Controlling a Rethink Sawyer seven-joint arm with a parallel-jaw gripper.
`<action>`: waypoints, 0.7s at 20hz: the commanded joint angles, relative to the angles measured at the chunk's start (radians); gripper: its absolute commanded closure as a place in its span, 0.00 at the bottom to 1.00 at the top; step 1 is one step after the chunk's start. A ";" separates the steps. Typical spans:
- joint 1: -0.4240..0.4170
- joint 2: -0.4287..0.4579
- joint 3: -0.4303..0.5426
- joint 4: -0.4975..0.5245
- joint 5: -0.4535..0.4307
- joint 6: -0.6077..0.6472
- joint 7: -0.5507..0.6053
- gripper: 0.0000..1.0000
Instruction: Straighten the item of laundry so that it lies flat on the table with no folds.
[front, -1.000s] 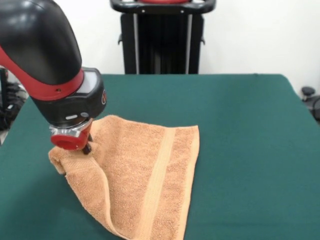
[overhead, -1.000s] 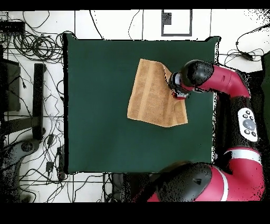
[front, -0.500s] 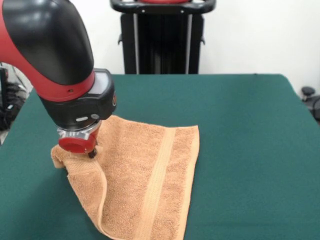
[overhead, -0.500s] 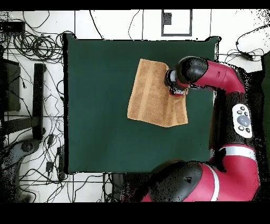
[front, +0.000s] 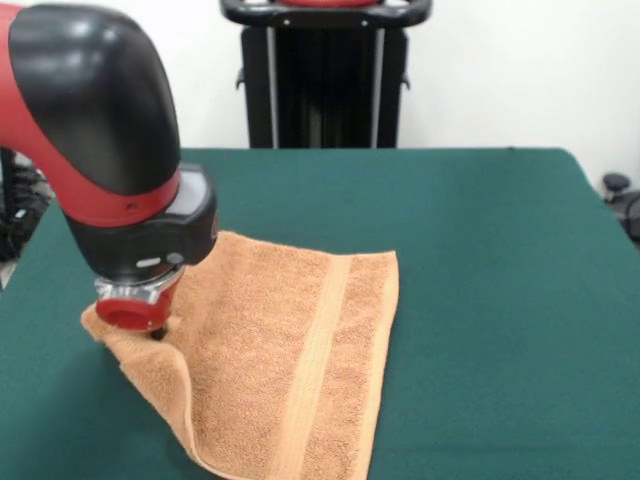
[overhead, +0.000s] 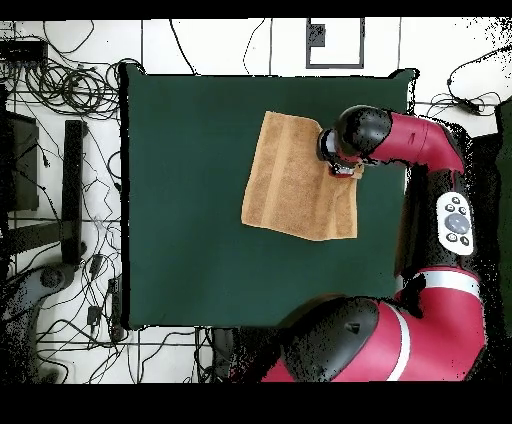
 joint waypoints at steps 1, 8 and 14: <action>-0.017 0.081 0.077 -0.010 -0.073 -0.151 -0.352 1.00; -0.047 0.160 0.128 -0.109 -0.088 -0.120 -0.477 1.00; -0.044 0.144 0.138 -0.145 -0.051 -0.030 -0.478 1.00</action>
